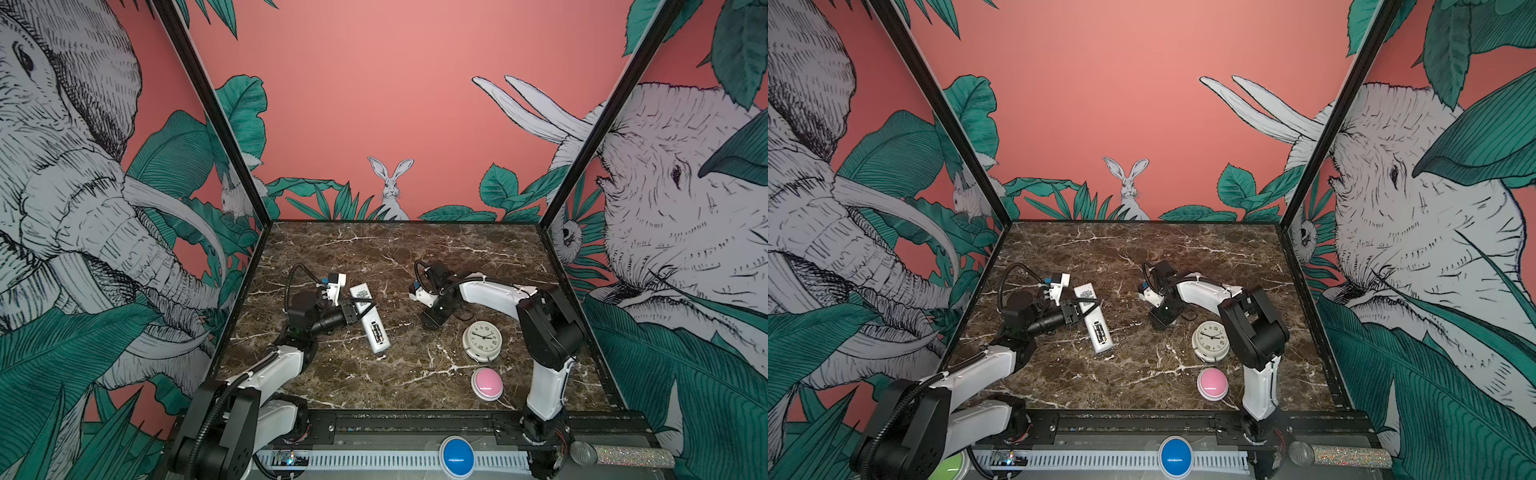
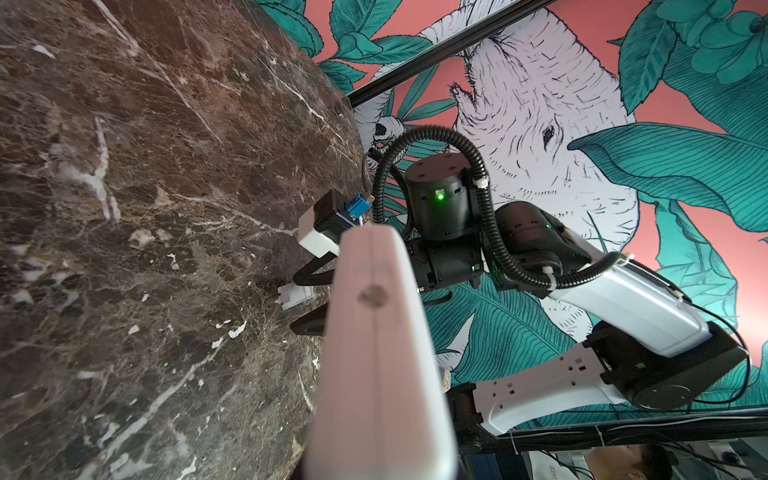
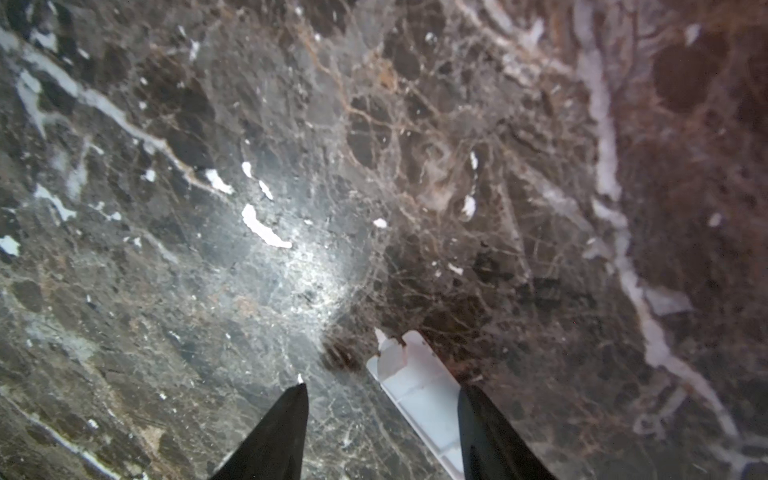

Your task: Load the batteries into the remote control

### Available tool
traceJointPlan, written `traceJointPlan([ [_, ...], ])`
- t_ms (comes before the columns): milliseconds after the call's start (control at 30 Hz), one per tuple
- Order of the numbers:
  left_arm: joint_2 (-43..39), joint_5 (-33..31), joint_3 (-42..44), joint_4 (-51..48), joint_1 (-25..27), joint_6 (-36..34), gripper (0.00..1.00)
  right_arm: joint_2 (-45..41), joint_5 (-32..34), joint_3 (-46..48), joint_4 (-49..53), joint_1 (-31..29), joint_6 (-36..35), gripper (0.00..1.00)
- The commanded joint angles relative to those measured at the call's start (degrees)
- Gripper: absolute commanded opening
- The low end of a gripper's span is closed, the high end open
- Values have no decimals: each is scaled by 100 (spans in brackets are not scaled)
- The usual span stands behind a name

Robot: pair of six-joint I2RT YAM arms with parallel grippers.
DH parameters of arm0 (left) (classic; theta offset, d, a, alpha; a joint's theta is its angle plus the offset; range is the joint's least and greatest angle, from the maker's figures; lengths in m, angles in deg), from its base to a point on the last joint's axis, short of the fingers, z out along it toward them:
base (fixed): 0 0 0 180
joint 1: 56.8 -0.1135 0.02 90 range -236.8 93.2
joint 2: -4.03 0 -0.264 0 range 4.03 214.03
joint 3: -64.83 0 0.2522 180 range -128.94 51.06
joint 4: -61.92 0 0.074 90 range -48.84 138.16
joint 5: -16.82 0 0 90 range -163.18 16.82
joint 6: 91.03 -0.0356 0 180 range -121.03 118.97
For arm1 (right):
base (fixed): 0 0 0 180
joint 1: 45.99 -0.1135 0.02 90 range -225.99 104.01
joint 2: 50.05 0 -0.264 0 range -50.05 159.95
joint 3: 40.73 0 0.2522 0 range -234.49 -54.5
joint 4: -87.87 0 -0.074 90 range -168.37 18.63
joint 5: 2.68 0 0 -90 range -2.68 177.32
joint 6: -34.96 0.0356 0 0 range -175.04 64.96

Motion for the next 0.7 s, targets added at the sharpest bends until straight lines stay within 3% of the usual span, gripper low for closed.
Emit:
traceJointPlan([
  [0,-1,79,13,299,-27,89,0,39,202,35,-19,44,-18,60],
  [667,144,89,11,440,-35,144,0,137,439,-58,254,44,-202,50],
])
